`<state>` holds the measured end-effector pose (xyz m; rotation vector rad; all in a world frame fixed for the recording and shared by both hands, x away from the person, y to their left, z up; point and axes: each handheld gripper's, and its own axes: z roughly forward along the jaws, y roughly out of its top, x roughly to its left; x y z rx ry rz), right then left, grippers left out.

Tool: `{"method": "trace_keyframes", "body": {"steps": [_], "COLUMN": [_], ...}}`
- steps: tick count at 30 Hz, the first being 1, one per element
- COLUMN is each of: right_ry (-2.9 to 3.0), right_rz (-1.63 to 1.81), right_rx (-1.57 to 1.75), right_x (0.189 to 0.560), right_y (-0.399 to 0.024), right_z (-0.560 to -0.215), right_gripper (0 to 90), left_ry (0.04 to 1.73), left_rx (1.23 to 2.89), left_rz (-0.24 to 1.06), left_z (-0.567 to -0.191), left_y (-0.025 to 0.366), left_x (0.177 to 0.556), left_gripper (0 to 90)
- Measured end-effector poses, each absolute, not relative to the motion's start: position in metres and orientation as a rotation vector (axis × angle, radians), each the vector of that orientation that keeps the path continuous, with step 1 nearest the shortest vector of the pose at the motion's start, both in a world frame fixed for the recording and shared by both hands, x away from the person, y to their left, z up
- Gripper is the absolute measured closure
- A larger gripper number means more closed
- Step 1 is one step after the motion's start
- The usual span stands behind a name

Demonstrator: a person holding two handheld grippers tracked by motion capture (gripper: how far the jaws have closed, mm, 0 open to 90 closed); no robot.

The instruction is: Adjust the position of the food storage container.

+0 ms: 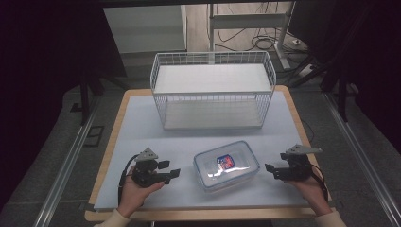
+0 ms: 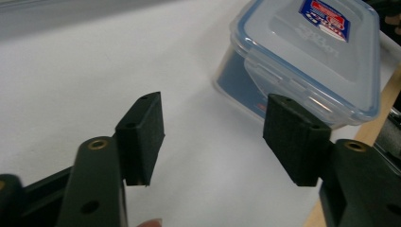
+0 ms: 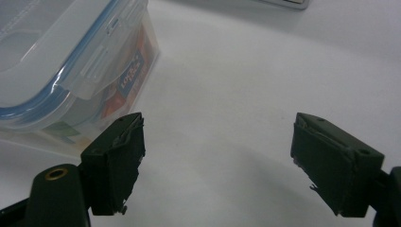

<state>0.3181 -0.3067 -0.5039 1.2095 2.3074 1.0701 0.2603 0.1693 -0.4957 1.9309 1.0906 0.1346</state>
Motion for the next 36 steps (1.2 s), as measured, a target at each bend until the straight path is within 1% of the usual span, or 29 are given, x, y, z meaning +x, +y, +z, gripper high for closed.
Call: {"method": "trace_keyframes", "body": {"steps": [2,4,8,11,12,13,16,17,18,22,26,29,36], "right_ry": [2.307,2.309,2.314,2.313,2.313,2.312,2.311,2.311,2.312,2.312,2.309,2.307,2.309], "right_rz": [1.067,1.062,1.054,1.055,1.055,1.055,1.054,1.054,1.052,1.047,1.046,1.048,1.045], "right_rx": [1.213,1.215,1.214,1.213,1.213,1.214,1.216,1.216,1.217,1.219,1.224,1.229,1.229], "right_x": [0.318,0.319,0.319,0.319,0.319,0.319,0.319,0.319,0.319,0.319,0.32,0.32,0.32], "right_y": [-0.307,-0.306,-0.306,-0.306,-0.306,-0.306,-0.306,-0.306,-0.306,-0.306,-0.306,-0.307,-0.306], "right_z": [-0.504,-0.505,-0.505,-0.505,-0.505,-0.505,-0.505,-0.505,-0.505,-0.505,-0.506,-0.505,-0.506], "right_gripper": [18.8,18.8,18.8,18.8,18.8,18.8,18.8,18.8,18.8,18.8,18.8,18.8,18.7], "left_ry": [1.084,1.048,0.967,0.911,0.911,0.884,0.822,0.822,0.792,0.746,0.731,0.707,0.709], "left_rx": [1.937,1.946,1.956,1.975,1.975,1.987,2.018,2.018,2.039,2.075,2.099,2.153,2.203], "left_rz": [0.135,0.138,0.1,0.058,0.058,0.04,-0.003,-0.003,-0.023,-0.048,-0.054,-0.047,-0.041], "left_z": [-0.491,-0.485,-0.475,-0.472,-0.472,-0.471,-0.47,-0.47,-0.471,-0.473,-0.477,-0.485,-0.5], "left_y": [0.167,0.162,0.151,0.141,0.141,0.135,0.119,0.119,0.11,0.095,0.085,0.071,0.05], "left_x": [0.257,0.253,0.245,0.24,0.24,0.238,0.231,0.231,0.227,0.221,0.218,0.217,0.219], "left_gripper": [43.0,48.7,68.4,81.2,83.7,83.7,89.0,89.3,89.6,89.8,89.9,89.9,89.9]}}
